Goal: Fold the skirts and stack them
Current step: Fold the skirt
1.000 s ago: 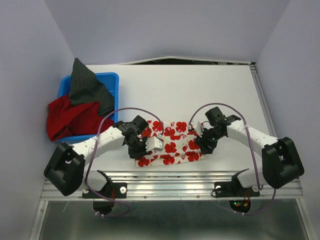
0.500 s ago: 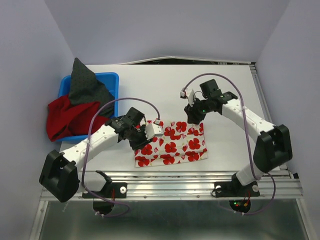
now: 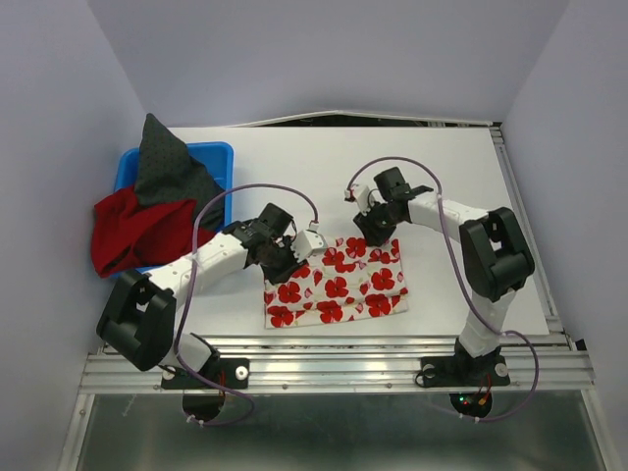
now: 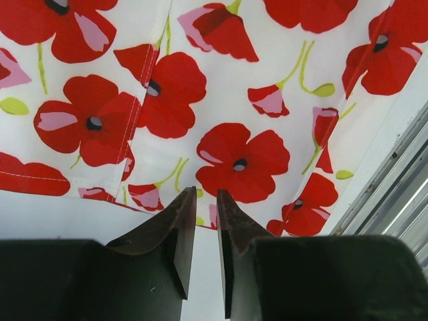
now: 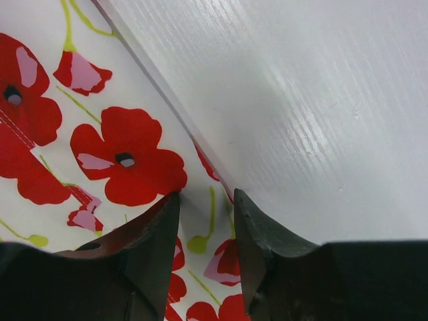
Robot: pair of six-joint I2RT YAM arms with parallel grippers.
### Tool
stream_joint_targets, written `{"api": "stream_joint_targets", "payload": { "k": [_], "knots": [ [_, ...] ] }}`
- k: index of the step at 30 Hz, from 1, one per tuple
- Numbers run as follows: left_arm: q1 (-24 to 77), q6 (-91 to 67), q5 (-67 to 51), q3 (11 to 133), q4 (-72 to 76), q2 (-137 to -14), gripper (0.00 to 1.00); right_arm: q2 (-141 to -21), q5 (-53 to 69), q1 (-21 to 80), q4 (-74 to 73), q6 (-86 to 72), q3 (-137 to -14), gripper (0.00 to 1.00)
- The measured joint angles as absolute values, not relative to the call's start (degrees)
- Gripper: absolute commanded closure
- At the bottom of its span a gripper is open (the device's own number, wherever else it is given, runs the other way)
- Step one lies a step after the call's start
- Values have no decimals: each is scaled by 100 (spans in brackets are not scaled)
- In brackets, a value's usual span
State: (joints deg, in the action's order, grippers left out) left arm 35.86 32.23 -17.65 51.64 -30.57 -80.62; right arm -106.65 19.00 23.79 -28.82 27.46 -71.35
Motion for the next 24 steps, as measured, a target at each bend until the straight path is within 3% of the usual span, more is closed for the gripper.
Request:
{"api": "stream_joint_targets", "payload": {
  "k": [2, 3, 4, 12, 18, 21, 24],
  "knots": [
    [3546, 3186, -1756, 5181, -3039, -8062, 70, -10728, 1859, 2379, -2827, 2810, -7129, 66],
    [3514, 3162, -1761, 5199, -3022, -8062, 70, -10742, 1806, 2379, -2783, 2845, -7085, 78],
    [3483, 3146, -1765, 5221, -3022, -8066, 70, -10742, 1776, 2379, -2751, 2893, -7022, 99],
    [2917, 2947, -1949, 5638, -2958, -8274, 70, -10315, 1472, 2161, -2401, 2877, -6388, 99],
    [2318, 2596, -2270, 5839, -2792, -8333, 76, -10103, 913, 600, -2340, 2421, -6167, 99],
    [2156, 2252, -2344, 5885, -2628, -8416, 75, -9806, 506, -23, -2526, 2034, -5900, 99],
    [2137, 1712, -2508, 5905, -2429, -8451, 70, -9616, 648, -27, -3033, 1474, -5828, 99]
  ]
}}
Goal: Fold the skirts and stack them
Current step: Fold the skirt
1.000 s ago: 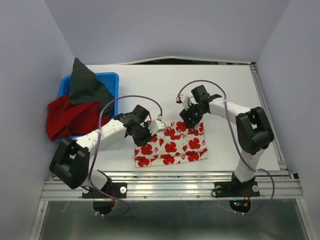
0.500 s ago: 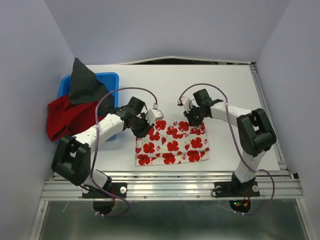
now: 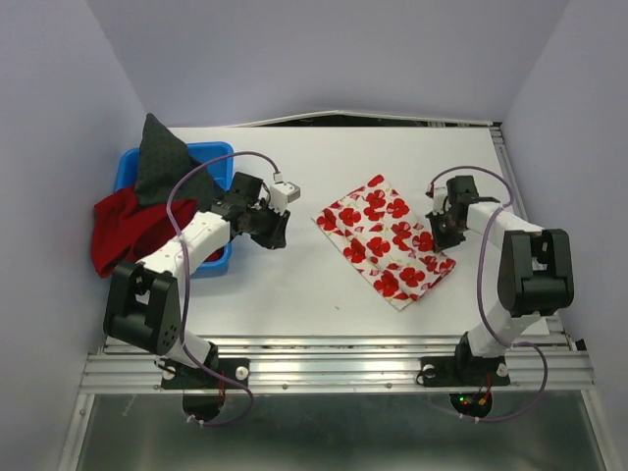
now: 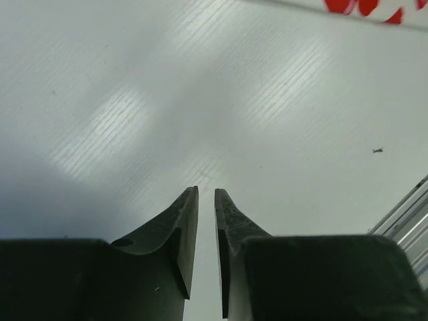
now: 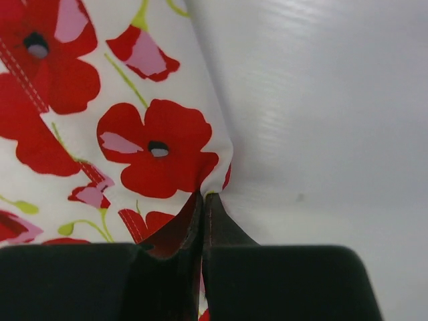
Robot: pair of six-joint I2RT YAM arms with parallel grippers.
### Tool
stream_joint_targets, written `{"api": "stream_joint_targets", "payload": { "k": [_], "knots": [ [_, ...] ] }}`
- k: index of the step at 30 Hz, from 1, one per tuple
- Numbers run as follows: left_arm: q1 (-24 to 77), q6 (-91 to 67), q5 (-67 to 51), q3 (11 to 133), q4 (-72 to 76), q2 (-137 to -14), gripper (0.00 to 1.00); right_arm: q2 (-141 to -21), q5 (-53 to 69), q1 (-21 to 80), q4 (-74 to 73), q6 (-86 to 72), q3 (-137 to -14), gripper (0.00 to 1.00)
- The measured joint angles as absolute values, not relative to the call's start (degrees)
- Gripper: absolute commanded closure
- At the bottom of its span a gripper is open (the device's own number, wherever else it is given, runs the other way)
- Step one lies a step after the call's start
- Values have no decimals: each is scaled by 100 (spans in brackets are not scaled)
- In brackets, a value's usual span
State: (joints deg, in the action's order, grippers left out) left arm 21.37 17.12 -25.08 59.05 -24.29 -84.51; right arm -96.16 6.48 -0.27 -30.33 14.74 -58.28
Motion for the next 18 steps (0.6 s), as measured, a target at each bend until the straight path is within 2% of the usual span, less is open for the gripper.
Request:
{"api": "stream_joint_targets", "payload": {
  "k": [4, 6, 7, 8, 9, 10, 11, 15, 18],
  "knots": [
    [2139, 1055, -2845, 5920, -2178, -8482, 69, -9710, 1282, 268, -3326, 657, -5833, 99],
    [2137, 827, -3009, 5922, -2071, -8530, 69, -9778, 1603, 416, -3341, 287, -5839, 88],
    [2137, 652, -3118, 5922, -1975, -8567, 69, -9826, 1846, 526, -3339, 78, -5837, 71],
    [2137, 569, -3168, 5918, -1894, -8582, 69, -9867, 2047, 572, -3334, -102, -5830, 65],
    [2134, 460, -3251, 5900, -1789, -8589, 71, -9894, 2189, 659, -3330, -209, -5817, 64],
    [2121, 327, -3343, 5874, -1660, -8589, 80, -9907, 2248, 694, -3326, -346, -5813, 63],
    [2108, 187, -3422, 5843, -1529, -8589, 84, -9896, 2252, 740, -3328, -419, -5813, 44],
    [2049, -668, -3787, 5653, -816, -8641, 100, -9511, 1981, 755, -3341, -670, -5815, 42],
    [2032, -1225, -3929, 5577, -272, -8818, 100, -8803, 1789, 770, -3142, -812, -5835, 49]
  ]
}}
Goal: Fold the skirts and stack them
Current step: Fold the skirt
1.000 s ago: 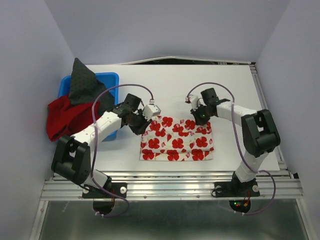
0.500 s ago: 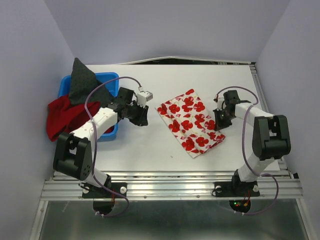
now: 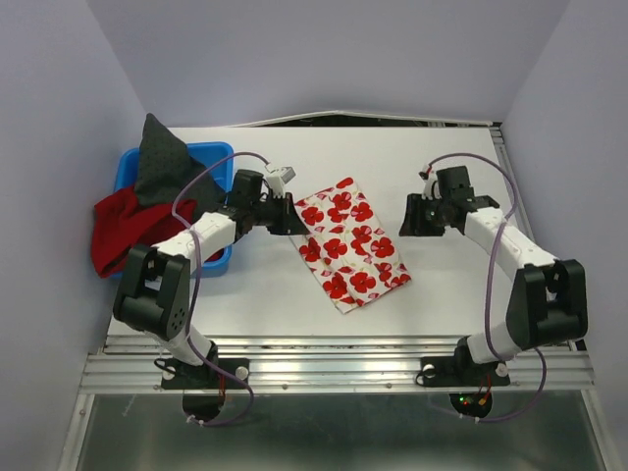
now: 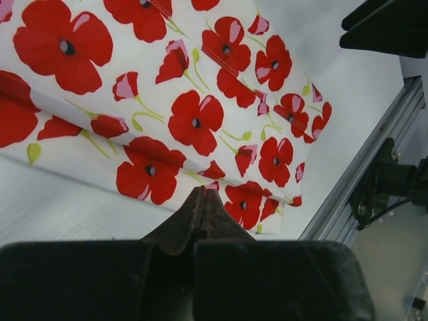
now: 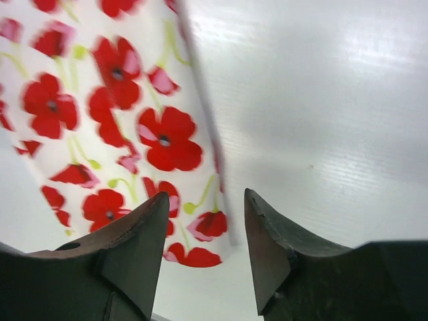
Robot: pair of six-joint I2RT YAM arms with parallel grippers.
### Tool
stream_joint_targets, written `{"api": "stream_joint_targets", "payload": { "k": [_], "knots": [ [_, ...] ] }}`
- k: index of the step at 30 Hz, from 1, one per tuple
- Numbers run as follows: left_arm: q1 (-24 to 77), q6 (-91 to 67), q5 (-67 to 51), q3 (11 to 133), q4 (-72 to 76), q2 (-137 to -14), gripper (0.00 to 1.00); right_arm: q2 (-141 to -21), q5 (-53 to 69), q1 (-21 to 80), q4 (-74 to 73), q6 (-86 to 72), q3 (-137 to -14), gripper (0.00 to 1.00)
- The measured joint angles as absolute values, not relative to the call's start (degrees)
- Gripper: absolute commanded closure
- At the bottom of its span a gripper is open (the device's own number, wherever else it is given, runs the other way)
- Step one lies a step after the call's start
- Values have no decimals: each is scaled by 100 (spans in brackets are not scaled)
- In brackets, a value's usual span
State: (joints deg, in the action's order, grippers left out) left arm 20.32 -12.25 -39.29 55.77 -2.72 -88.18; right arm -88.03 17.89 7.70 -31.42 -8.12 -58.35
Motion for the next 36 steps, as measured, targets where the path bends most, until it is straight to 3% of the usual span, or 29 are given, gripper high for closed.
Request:
{"api": "stream_joint_targets", "payload": {
  "k": [5, 10, 16, 22, 36],
  "knots": [
    [1925, -1772, -4040, 5463, 285, -9314, 100, -8350, 1712, 1509, -2705, -950, -6329, 55],
    [1708, -2027, -3889, 5231, 318, -9544, 100, -9013, 1691, 2794, -2126, -1031, -6521, 58],
    [1629, -2150, -3411, 5203, 331, -9603, 100, -10084, 1479, 3487, -1767, -1057, -6521, 60],
    [1643, -2045, -3269, 5588, 305, -10532, 100, -10600, 814, 3321, -1350, -1096, -6541, 61],
    [2556, -1935, -3179, 7100, 760, -11730, 100, -10523, 775, 1531, -482, -1155, -6104, 61]
  ]
}}
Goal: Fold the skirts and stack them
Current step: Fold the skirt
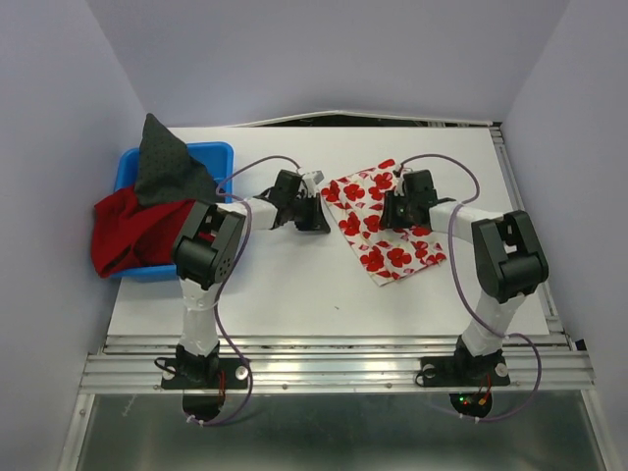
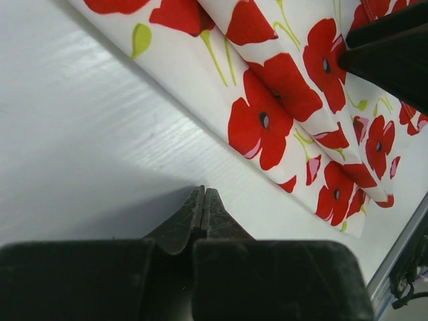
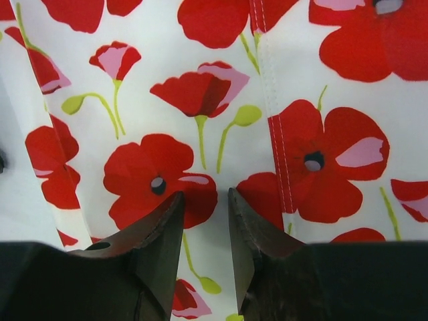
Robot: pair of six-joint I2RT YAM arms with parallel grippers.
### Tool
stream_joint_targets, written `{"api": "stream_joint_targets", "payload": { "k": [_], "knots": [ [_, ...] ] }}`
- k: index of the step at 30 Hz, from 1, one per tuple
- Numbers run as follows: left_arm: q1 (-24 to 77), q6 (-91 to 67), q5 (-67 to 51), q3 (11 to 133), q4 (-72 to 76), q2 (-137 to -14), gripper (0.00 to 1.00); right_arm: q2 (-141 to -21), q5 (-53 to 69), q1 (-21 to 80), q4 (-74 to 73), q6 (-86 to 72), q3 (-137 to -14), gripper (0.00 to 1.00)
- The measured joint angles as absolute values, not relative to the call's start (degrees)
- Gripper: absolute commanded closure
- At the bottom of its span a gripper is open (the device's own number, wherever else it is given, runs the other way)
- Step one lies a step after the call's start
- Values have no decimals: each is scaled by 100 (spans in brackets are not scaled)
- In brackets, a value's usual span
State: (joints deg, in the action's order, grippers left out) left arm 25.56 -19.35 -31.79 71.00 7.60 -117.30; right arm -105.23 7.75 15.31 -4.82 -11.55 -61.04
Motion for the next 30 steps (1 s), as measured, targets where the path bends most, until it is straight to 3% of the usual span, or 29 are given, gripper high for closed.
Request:
{"api": "stream_joint_targets", "payload": {
  "k": [8, 15, 22, 30],
  "knots": [
    [2635, -2731, -3238, 6152, 1597, -11155, 100, -10162, 1225, 1540, -1439, -792, -6145, 61],
    [2703, -3428, -3361, 6204, 2451, -11126, 100, -10075, 1328, 1798, -1754, -792, -6842, 53],
    [2818, -3881, -3444, 6265, 2884, -11358, 100, -10221, 1142, 2458, -1747, -725, -7015, 54],
    [2840, -4106, -3439, 6604, 3011, -12040, 100, -10661, 705, 2550, -1758, -567, -7026, 57]
  ]
}}
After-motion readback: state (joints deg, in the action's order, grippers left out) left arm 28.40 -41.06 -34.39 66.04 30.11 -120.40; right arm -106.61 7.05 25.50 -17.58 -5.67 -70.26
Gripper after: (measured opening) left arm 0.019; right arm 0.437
